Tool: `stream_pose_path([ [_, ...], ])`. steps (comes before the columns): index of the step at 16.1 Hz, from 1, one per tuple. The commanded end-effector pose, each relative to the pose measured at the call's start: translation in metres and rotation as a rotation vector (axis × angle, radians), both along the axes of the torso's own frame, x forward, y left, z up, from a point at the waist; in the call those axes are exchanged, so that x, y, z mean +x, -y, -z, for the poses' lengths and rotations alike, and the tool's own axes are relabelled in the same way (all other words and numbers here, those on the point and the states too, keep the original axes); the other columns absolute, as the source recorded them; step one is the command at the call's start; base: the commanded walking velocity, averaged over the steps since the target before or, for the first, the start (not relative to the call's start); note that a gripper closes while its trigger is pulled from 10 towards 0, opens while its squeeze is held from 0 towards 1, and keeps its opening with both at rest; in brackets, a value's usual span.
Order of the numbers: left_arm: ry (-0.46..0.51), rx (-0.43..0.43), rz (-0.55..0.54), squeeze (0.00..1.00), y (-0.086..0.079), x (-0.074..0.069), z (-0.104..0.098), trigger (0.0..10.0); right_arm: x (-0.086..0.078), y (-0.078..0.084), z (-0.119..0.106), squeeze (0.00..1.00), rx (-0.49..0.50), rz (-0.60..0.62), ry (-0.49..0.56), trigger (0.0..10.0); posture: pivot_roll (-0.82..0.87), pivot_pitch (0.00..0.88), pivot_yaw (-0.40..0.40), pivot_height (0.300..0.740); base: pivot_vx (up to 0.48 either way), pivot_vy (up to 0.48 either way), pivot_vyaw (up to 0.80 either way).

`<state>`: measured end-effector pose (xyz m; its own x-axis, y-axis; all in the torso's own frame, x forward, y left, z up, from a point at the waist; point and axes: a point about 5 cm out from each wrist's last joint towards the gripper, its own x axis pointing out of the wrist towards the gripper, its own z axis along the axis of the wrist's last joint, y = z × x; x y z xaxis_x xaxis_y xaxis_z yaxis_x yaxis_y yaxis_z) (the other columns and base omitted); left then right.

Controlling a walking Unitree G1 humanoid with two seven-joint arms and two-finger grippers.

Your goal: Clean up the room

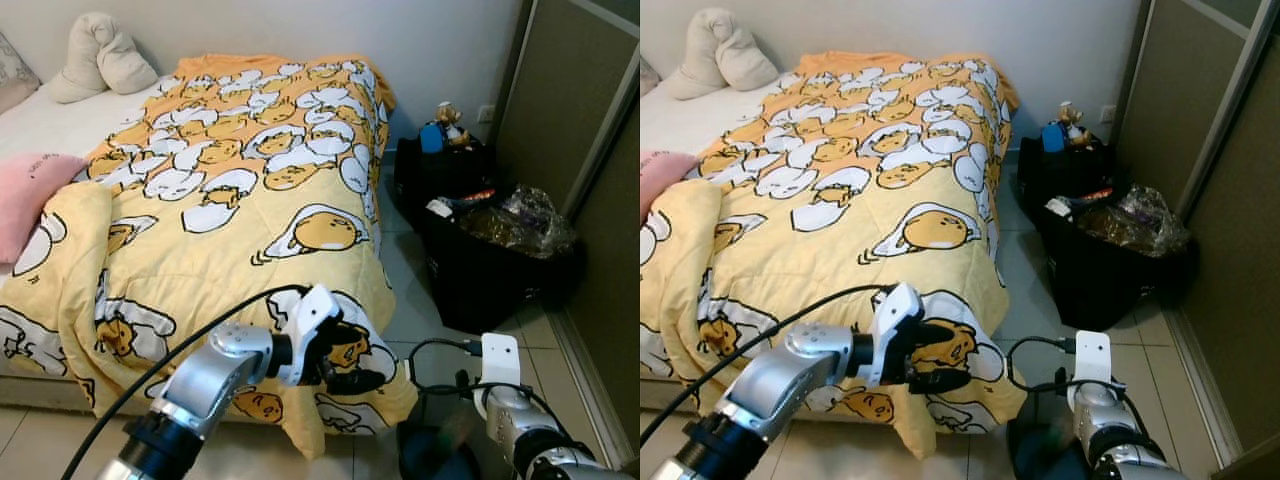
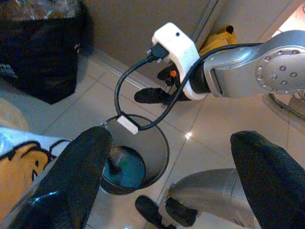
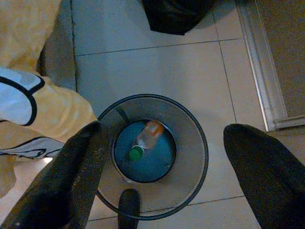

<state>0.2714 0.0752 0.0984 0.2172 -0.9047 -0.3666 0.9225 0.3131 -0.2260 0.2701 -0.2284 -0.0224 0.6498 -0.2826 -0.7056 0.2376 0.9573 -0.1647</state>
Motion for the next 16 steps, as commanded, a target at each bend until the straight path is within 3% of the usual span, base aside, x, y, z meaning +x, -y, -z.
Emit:
stream_pose_path([
  [1,0.003,-0.001,-0.018,0.0,-0.006,0.001,-0.003,10.0,-0.006,-0.002,0.006,1.0,0.003,-0.002,-0.026,10.0,0.11,0.07,0.109,0.74,0.0,0.0,0.0],
  [4,0.001,0.003,-0.03,0.0,-0.008,0.001,-0.002,10.0,-0.003,-0.004,0.004,1.0,-0.011,-0.011,-0.011,10.0,0.11,0.052,0.109,0.74,0.0,0.0,0.0],
  [5,0.013,0.002,-0.075,0.0,-0.012,0.003,-0.001,10.0,0.003,-0.006,-0.001,0.86,-0.03,-0.028,0.029,10.0,0.11,0.036,0.106,0.74,0.0,0.0,0.0],
  [6,0.055,-0.039,-0.26,0.0,-0.021,0.011,0.001,10.0,0.018,-0.011,-0.018,0.0,-0.052,-0.047,0.201,10.0,0.1,0.017,0.094,0.74,0.0,0.0,0.0],
  [8,0.083,-0.114,-0.614,0.0,-0.041,0.023,0.008,10.0,0.035,-0.009,-0.069,0.0,-0.157,-0.021,0.593,10.0,0.11,0.0,0.055,0.74,0.0,0.0,0.0],
  [9,0.114,-0.156,-0.754,0.0,-0.051,0.024,0.009,10.0,0.034,-0.016,-0.094,0.0,-0.169,-0.06,0.743,10.0,0.12,0.0,0.034,0.74,0.0,0.0,0.0],
  [10,0.164,-0.146,-0.876,0.0,-0.057,0.025,0.01,10.0,0.028,-0.025,-0.104,0.0,-0.156,-0.108,0.802,10.0,0.13,0.0,0.02,0.74,0.0,0.0,0.0],
  [12,0.18,-0.163,-0.925,0.0,-0.055,0.024,0.01,10.0,0.017,-0.031,-0.094,0.0,-0.12,-0.17,0.769,10.0,0.14,0.0,-0.013,0.74,0.0,0.0,0.38],
  [13,0.176,-0.193,-0.925,0.0,-0.048,0.024,0.01,10.0,0.01,-0.032,-0.073,0.0,-0.088,-0.186,0.674,10.0,0.15,0.0,-0.021,0.74,0.0,0.0,0.64],
  [14,0.176,-0.199,-0.929,0.0,-0.046,0.024,0.01,10.0,0.008,-0.032,-0.069,0.0,-0.084,-0.184,0.654,10.0,0.15,0.0,-0.021,0.74,0.0,0.0,0.64],
  [16,0.242,-0.153,-0.925,0.0,-0.05,0.029,0.007,10.0,0.001,-0.035,-0.053,0.0,-0.045,-0.202,0.609,10.0,0.16,0.0,-0.02,0.74,0.0,0.435,0.58],
])
